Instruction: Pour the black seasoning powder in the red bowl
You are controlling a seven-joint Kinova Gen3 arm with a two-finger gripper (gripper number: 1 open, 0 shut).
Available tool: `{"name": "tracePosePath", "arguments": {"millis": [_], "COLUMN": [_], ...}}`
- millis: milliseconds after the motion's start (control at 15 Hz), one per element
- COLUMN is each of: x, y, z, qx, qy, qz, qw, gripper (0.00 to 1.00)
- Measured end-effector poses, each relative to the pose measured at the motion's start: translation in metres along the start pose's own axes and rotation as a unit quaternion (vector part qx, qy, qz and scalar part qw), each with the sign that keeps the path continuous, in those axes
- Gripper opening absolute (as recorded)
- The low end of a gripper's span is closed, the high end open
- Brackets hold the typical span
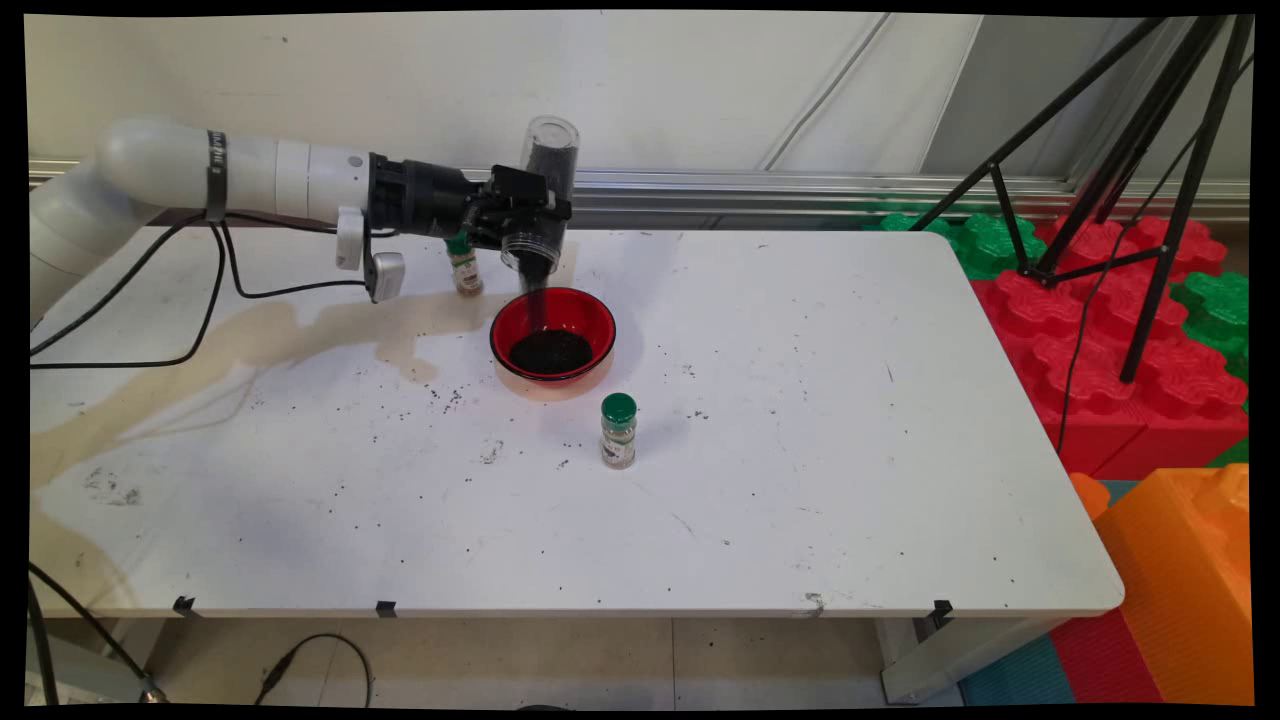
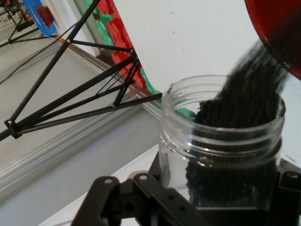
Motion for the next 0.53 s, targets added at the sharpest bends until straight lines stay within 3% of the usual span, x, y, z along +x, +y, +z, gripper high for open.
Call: {"name": "tracePosePath", "arguments": {"millis": [533], "x": [0.0016], "y": [0.0008], "z": [-0.0007], "qx": [-0.001], "qy": [0.002], "qz": [-0.003], "qw": [1.0], "gripper": [0.0]}}
